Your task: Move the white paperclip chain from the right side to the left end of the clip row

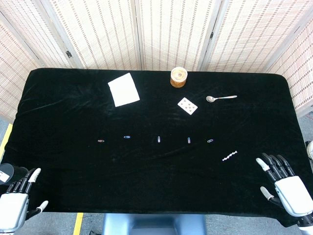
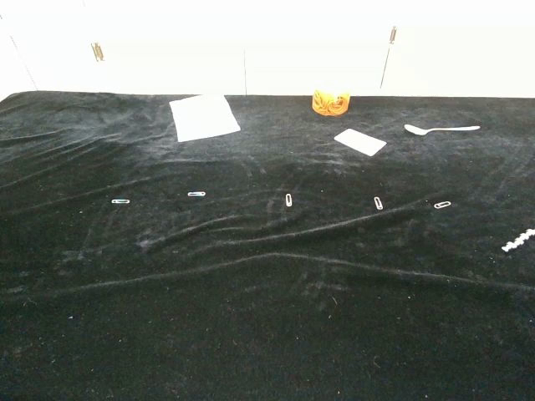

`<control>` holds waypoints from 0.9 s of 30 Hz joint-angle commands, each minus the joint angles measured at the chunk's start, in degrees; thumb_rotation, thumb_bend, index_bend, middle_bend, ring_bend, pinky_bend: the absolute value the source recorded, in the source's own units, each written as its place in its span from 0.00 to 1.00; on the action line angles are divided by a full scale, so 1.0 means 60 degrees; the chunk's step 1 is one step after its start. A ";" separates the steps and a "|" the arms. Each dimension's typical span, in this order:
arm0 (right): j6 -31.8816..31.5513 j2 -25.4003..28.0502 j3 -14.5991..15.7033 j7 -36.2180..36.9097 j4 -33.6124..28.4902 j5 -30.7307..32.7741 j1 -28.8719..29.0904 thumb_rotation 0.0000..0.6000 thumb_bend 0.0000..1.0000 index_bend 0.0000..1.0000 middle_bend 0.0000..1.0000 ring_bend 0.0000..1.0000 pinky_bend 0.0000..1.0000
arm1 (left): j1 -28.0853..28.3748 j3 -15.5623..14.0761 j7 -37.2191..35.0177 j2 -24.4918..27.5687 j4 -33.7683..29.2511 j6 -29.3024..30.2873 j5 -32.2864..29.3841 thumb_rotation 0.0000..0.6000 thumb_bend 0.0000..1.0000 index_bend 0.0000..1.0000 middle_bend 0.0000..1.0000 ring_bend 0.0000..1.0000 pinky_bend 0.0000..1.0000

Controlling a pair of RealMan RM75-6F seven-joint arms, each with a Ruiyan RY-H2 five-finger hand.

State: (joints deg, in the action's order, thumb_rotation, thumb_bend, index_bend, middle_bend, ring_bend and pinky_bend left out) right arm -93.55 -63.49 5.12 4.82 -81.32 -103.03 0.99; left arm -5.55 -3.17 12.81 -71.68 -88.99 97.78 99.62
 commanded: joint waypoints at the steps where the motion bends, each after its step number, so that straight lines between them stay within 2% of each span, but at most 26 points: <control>1: 0.0061 -0.0007 0.0013 -0.0063 -0.0013 0.0013 0.0013 1.00 0.32 0.00 0.00 0.00 0.00 | -0.0016 0.0003 -0.0022 0.0003 0.0013 0.0034 0.0003 1.00 0.14 0.00 0.16 0.30 0.35; 5: 0.0061 -0.0012 0.0013 -0.0201 -0.0024 -0.0007 0.0006 1.00 0.32 0.00 0.00 0.00 0.00 | -0.0031 -0.0006 -0.0034 -0.0004 0.0014 0.0046 0.0004 1.00 0.14 0.00 0.16 0.30 0.35; 9: 0.0514 -0.0141 -0.0111 -0.0331 -0.0012 0.0117 0.0277 1.00 0.32 0.00 0.00 0.00 0.00 | 0.0015 0.0009 -0.0266 0.0111 -0.0055 -0.0018 -0.0058 1.00 0.13 0.00 0.16 0.30 0.35; 11: 0.0720 -0.0257 -0.0246 -0.0380 0.0032 0.0101 0.0515 1.00 0.32 0.06 0.00 0.00 0.00 | 0.0026 0.0049 -0.0476 0.0213 -0.0100 -0.0034 -0.0169 1.00 0.13 0.00 0.16 0.30 0.35; 16: 0.1515 -0.0721 -0.0731 -0.0846 0.0306 -0.0017 0.1447 1.00 0.32 0.36 0.00 0.00 0.00 | 0.0037 0.0162 -0.0963 0.0386 -0.0113 -0.0027 -0.0427 1.00 0.14 0.00 0.16 0.29 0.35; 19: 0.2010 -0.1184 -0.0974 -0.1050 0.0697 0.0123 0.1903 1.00 0.32 0.46 0.00 0.00 0.00 | 0.0077 0.0219 -0.0955 0.0393 -0.0105 -0.0068 -0.0487 1.00 0.14 0.00 0.16 0.29 0.35; 27: 0.3001 -0.2264 -0.0913 -0.0218 0.2167 0.0622 0.2460 1.00 0.32 0.47 0.00 0.00 0.00 | 0.0199 0.0392 -0.1275 0.0569 -0.0211 -0.0436 -0.1035 1.00 0.13 0.00 0.16 0.29 0.35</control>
State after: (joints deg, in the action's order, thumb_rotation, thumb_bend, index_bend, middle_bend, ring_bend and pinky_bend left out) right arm -76.70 -75.49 -0.31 1.99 -70.30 -100.36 14.91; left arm -4.49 -0.95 5.40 -68.43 -90.19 95.41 93.66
